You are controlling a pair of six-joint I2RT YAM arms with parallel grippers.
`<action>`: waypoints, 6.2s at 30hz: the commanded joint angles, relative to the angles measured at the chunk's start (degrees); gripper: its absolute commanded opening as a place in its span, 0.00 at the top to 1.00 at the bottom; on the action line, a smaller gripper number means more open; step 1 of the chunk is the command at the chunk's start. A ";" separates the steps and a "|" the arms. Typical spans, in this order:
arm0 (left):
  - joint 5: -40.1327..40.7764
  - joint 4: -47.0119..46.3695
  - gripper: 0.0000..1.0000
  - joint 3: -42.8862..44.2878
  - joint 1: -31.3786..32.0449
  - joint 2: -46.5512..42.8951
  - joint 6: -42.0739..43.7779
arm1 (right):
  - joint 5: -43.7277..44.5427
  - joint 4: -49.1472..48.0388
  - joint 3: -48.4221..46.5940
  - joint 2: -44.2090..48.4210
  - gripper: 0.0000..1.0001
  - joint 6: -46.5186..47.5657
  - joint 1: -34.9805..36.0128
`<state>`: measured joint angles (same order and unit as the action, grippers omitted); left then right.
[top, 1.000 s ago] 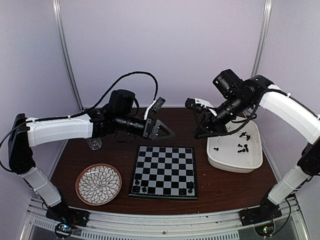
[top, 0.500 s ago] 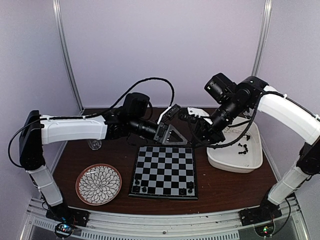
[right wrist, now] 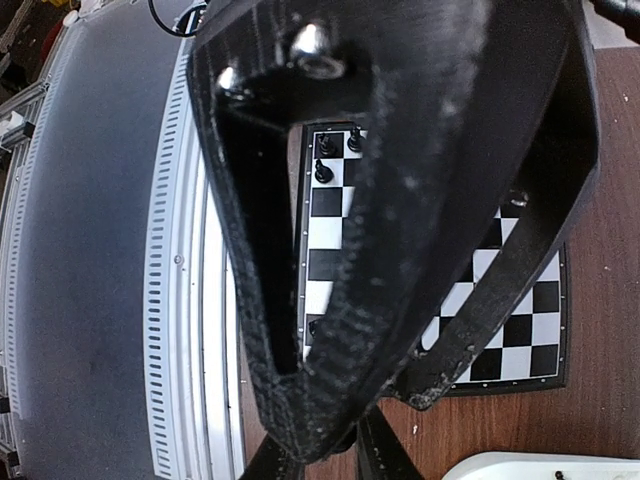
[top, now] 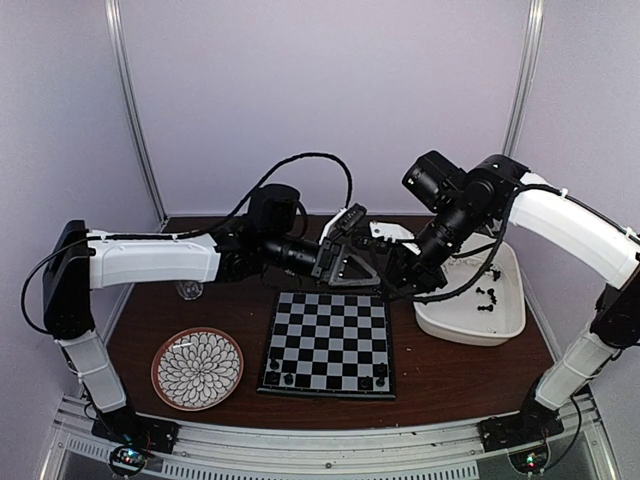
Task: Set up the chess pieces on the board
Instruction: Place the pawn at g7.
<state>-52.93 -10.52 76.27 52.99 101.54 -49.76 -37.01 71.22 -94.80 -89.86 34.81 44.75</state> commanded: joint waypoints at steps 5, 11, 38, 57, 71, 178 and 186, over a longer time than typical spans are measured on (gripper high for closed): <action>-1.90 -0.29 0.65 0.82 0.71 1.15 1.13 | 1.82 0.84 -1.37 0.77 0.81 1.05 0.60; -3.29 0.04 0.77 1.34 1.12 1.73 1.07 | 2.73 0.42 -1.10 0.44 0.81 1.14 0.59; 22.93 36.51 1.00 2.79 1.85 -5.97 27.73 | -6.45 -1.80 6.25 10.12 0.51 -1.48 -17.49; 55.99 60.03 1.00 -3.50 7.37 -6.70 34.84 | -2.38 -6.80 11.86 13.13 0.50 -2.64 -22.60; 50.66 53.43 1.00 -4.57 7.45 -2.67 35.61 | -2.27 -6.75 11.84 11.92 0.50 -2.31 -22.60; 36.12 43.79 0.69 -11.91 3.77 -2.34 31.12 | -2.62 -6.07 10.82 9.53 0.51 -2.39 -24.10; 36.18 43.34 0.71 -13.03 3.70 -2.18 31.09 | -2.61 -5.93 10.95 9.49 0.51 -2.39 -24.10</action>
<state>-15.92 34.92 64.01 57.21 98.70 -18.39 -39.00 64.93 -83.09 -80.07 32.60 20.95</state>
